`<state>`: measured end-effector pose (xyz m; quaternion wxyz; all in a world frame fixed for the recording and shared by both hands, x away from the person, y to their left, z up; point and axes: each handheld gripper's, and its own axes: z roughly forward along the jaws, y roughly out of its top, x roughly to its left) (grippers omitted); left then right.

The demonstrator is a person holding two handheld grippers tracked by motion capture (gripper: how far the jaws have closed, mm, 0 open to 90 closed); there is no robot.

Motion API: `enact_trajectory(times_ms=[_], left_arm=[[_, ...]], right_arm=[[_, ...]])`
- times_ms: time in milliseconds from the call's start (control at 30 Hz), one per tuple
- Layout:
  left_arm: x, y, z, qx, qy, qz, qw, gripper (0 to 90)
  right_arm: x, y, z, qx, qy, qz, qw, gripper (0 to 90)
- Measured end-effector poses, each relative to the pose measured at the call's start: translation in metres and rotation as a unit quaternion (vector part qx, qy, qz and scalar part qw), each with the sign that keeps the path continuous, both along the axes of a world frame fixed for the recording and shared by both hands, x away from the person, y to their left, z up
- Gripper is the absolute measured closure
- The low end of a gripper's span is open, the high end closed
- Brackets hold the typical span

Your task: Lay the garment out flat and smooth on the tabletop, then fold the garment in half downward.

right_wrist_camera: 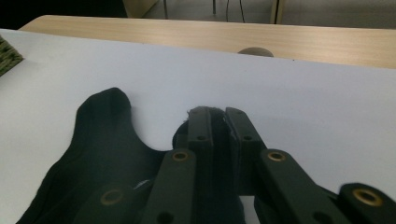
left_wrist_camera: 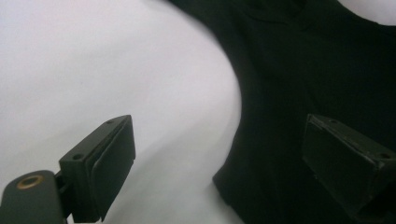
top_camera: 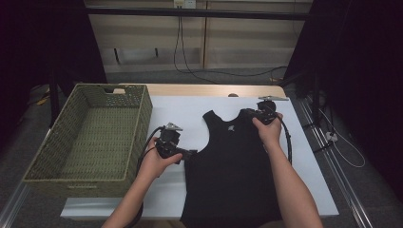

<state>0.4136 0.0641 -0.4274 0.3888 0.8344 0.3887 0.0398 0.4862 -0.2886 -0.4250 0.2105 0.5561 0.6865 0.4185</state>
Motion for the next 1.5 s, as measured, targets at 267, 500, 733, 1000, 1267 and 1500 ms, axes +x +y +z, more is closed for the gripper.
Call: enact_trajectory(times_ms=[267,500,733,1000,1267,1500], left_arm=[[0.007,-0.005,0.006,0.003,-0.003,-0.005,1.0000,9.7],[0.015,-0.010,0.010,0.002,-0.004,-0.005,1.0000,9.7],[0.021,-0.013,0.010,0.001,-0.003,-0.008,1.0000,9.7],[0.028,-0.015,0.011,-0.002,0.001,-0.009,1.0000,9.7],[0.038,-0.019,0.009,0.001,0.006,-0.006,1.0000,9.7],[0.047,-0.026,0.005,0.005,0.011,0.000,0.9999,9.9]], right_arm=[[-0.014,0.001,0.004,0.012,-0.009,0.008,0.9999,82.0],[-0.024,0.001,0.005,0.015,-0.010,0.011,0.9998,82.0],[-0.033,-0.001,0.010,0.016,-0.016,0.013,0.9997,82.0],[-0.044,0.001,0.011,0.019,-0.019,0.020,0.9994,81.9],[-0.052,0.004,0.011,0.017,-0.020,0.026,0.9993,81.9],[-0.062,0.008,0.013,0.020,-0.026,0.036,0.9988,81.9]])
